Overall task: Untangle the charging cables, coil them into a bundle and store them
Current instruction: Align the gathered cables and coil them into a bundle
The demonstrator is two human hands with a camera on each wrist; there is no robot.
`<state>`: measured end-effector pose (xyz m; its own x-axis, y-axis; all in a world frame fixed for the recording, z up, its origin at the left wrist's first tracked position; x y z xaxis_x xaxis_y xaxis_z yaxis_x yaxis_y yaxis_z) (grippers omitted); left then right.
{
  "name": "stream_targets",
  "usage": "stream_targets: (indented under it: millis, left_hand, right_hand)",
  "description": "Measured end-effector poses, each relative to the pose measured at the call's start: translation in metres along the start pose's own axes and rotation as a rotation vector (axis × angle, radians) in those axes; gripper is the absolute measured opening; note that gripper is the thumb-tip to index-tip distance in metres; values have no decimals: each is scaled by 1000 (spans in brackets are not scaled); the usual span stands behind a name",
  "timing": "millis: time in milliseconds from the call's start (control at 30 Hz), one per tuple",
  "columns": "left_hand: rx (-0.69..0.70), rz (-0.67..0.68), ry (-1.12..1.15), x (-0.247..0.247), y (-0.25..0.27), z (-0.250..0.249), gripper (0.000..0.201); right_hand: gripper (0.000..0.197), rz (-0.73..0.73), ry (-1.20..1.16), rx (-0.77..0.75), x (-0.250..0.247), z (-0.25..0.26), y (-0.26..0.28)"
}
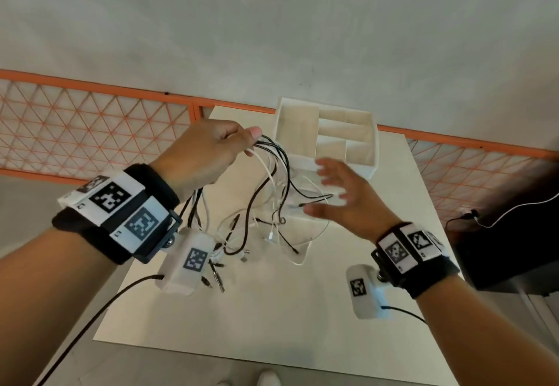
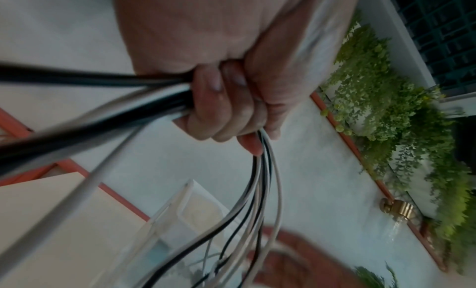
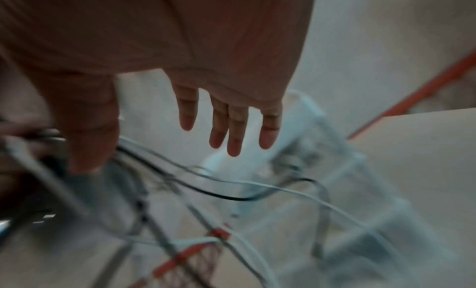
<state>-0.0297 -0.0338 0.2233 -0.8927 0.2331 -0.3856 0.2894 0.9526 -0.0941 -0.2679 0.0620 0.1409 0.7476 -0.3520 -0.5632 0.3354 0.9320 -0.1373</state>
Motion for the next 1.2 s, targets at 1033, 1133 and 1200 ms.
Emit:
stream_targets:
  millis: [1033,1133,1200]
  left_hand:
    - [-67,-83,22,-3,0,-6,40]
    - [-40,-91,23,-1,1,-8,39]
    - [-17,-91,28,1,3,-12,39]
  right_hand:
    - [58,-226,237,39,8,-21,-16]
    - [78,-86,427,128,10,-33,-16]
    - [75,-38,487,192,17,-49,-13]
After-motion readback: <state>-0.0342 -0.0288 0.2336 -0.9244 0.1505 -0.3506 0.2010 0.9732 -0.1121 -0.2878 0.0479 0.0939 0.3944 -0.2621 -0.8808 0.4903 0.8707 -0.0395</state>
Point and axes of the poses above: each hand's wrist, its own y-axis away from the middle knuckle, its own x-axis out of the palm, z = x × y, the point moved 2 cm from there along -y, towards the middle knuckle, and after that the axes turned 13 degrees about -z, right-handed, at the moved point
